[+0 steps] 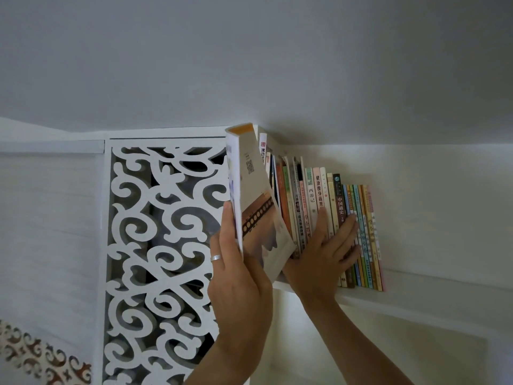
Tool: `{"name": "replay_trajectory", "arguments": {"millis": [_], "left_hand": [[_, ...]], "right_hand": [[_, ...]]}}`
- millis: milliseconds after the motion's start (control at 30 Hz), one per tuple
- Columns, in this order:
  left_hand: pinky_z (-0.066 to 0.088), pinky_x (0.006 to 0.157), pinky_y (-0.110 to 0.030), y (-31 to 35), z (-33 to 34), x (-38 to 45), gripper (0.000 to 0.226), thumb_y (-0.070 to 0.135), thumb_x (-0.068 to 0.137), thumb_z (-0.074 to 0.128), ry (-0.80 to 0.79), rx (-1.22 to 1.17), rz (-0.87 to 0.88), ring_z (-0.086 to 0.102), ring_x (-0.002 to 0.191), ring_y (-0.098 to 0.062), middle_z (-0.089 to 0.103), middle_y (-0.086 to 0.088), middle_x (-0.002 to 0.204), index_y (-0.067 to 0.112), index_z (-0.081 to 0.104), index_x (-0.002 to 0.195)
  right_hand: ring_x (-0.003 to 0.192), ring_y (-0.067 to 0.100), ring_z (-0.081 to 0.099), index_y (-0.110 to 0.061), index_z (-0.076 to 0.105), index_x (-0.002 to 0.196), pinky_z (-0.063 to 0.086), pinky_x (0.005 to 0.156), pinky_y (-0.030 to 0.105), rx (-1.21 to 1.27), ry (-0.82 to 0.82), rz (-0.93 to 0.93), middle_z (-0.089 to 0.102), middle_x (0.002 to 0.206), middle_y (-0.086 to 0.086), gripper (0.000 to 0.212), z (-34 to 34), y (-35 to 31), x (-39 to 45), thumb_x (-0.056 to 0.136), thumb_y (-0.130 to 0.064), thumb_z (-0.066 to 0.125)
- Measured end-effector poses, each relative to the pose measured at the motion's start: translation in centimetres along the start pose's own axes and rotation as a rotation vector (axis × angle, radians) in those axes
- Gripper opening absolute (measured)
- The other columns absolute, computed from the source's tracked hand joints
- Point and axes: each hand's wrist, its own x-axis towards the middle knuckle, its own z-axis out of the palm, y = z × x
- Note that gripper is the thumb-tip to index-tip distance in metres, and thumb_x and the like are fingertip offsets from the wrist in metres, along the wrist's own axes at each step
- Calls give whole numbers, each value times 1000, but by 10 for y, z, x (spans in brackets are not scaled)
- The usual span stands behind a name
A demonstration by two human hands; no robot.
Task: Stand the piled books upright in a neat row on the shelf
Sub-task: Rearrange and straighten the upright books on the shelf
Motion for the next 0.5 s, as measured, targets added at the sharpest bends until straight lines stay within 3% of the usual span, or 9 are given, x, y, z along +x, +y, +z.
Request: {"name": "replay_trajectory", "arguments": {"millis": [133, 300, 500], "left_hand": [[36, 73, 9, -2, 4, -2, 62, 20, 98, 31, -17, -9, -6, 37, 106, 37, 49, 7, 140, 22, 29, 160], [37, 71, 8, 0, 3, 2, 60, 22, 100, 33, -19, -20, -5, 40, 105, 34, 43, 14, 136, 23, 28, 160], [36, 71, 10, -5, 8, 3, 60, 24, 101, 32, -27, -7, -13, 40, 105, 35, 55, -5, 139, 21, 29, 161]], "right_hand": [[155, 46, 8, -13, 34, 159, 18, 118, 69, -9, -19, 7, 9, 166, 30, 100, -3, 2, 1, 88, -83, 31], [154, 48, 8, -13, 33, 158, 19, 116, 71, -45, -35, 38, 7, 165, 32, 96, 1, -6, 3, 86, -73, 54], [155, 46, 7, -12, 34, 159, 15, 118, 69, -10, -14, -8, 7, 167, 30, 104, 1, 2, 2, 83, -82, 50]]}}
